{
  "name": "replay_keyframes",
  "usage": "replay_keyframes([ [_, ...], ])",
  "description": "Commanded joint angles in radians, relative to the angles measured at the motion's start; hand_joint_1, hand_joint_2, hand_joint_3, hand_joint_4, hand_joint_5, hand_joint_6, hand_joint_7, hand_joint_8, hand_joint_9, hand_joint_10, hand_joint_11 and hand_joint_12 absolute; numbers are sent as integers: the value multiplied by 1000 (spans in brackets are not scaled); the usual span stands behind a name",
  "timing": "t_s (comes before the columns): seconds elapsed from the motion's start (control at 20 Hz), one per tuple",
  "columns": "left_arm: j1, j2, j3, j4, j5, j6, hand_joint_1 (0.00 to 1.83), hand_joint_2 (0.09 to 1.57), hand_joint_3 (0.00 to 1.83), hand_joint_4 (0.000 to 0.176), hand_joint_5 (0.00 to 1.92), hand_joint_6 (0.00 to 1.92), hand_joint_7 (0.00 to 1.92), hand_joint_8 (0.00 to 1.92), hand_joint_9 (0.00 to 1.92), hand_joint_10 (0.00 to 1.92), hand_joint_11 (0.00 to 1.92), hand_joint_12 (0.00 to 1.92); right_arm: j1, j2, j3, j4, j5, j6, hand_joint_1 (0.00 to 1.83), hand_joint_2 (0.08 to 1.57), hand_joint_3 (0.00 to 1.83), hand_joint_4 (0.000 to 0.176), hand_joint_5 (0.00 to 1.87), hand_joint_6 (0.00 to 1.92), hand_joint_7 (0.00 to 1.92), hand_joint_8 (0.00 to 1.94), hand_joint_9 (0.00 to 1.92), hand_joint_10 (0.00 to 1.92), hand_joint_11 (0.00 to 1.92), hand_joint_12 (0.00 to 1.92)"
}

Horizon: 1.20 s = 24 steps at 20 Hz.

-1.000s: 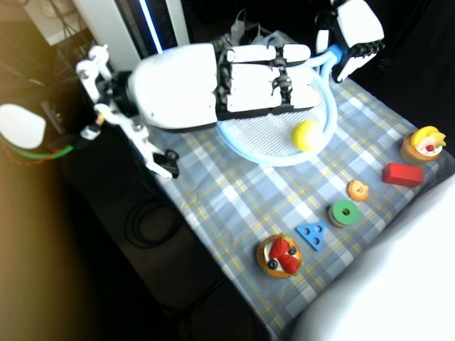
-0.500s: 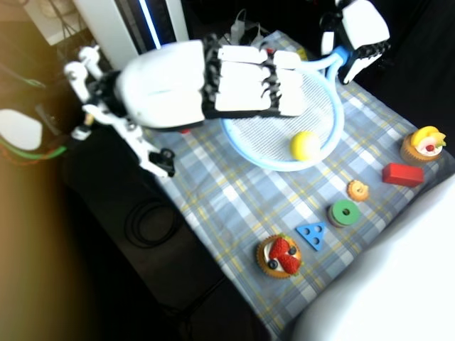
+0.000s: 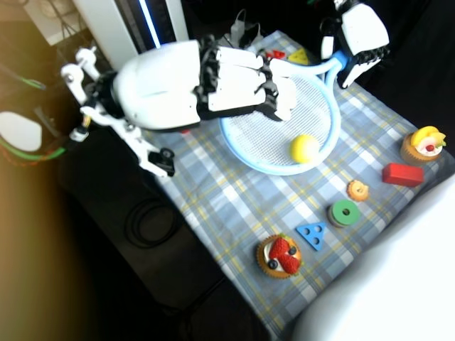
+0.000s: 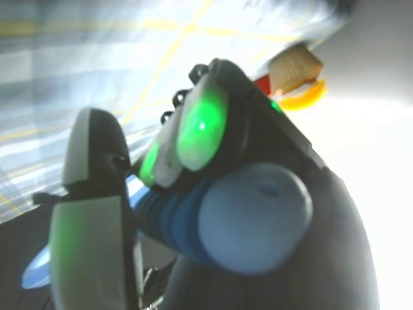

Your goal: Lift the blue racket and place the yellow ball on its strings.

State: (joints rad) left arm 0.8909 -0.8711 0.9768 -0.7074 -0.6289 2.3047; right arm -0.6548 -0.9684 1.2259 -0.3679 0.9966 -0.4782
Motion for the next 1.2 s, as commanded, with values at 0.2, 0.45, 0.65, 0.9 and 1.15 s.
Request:
replay_keyframes([
  [0.2,-14,-12,21,5,-79,6,1094,1322,0,107,1189,1921,1512,1921,1681,1921,1728,1921,4,-2,3,54,121,-2,268,1359,6,0,489,0,548,3,532,0,102,908],
  [0.45,-18,-27,33,-5,-57,23,1131,1310,0,92,1166,1921,1504,1921,1668,1921,1705,1921,-2,4,2,64,130,-4,267,1385,3,23,483,3,560,0,512,4,0,915],
  [0.65,-22,-32,39,-10,-47,36,1123,1309,0,81,1159,1921,1496,1921,1663,1921,1679,1921,-6,7,1,69,133,-4,312,1399,1,24,496,1,564,0,549,6,13,996],
  [0.9,-23,-38,41,-30,-39,54,1055,1323,5,0,1077,1921,1371,1921,1563,1921,1602,1921,-9,9,0,73,136,-6,341,1398,1,16,500,0,552,0,546,0,54,980],
  [1.15,-22,-42,38,-47,-39,80,915,1200,2,0,795,1921,1063,1921,1345,1921,1441,1921,-13,11,-1,75,136,-6,326,1401,0,5,487,1,569,5,563,8,27,968],
])
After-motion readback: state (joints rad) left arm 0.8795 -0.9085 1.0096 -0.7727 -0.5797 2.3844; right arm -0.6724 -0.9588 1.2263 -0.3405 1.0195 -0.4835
